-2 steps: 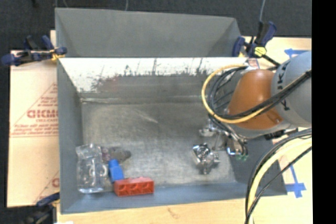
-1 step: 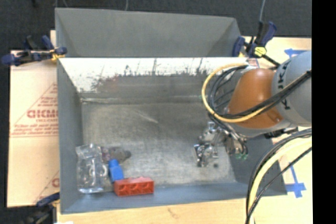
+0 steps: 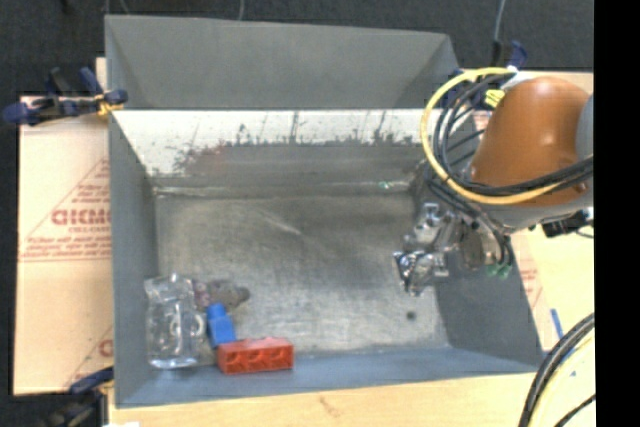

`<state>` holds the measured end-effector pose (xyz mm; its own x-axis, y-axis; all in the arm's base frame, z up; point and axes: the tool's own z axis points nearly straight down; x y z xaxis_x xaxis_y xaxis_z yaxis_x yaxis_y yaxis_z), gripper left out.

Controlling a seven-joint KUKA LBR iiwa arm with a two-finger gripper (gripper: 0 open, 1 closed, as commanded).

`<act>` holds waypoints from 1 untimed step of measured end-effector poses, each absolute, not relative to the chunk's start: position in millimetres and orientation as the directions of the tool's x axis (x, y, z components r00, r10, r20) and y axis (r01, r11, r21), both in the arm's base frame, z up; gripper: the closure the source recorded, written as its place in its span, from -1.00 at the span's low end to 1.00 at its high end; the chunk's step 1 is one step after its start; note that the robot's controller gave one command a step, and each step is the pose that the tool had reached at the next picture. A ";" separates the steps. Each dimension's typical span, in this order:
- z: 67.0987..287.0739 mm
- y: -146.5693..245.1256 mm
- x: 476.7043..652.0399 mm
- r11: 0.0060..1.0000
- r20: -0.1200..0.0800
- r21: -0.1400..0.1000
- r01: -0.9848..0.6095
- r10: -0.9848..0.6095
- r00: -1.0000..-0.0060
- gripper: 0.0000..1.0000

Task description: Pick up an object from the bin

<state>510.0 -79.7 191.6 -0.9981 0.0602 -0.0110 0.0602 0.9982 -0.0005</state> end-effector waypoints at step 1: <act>314.9 -90.3 504.4 0.998 -0.013 -0.001 0.066 0.066 -0.998 1.00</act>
Offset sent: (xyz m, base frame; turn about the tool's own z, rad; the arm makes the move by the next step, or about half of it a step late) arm -0.0078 -0.0097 0.1182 0.0059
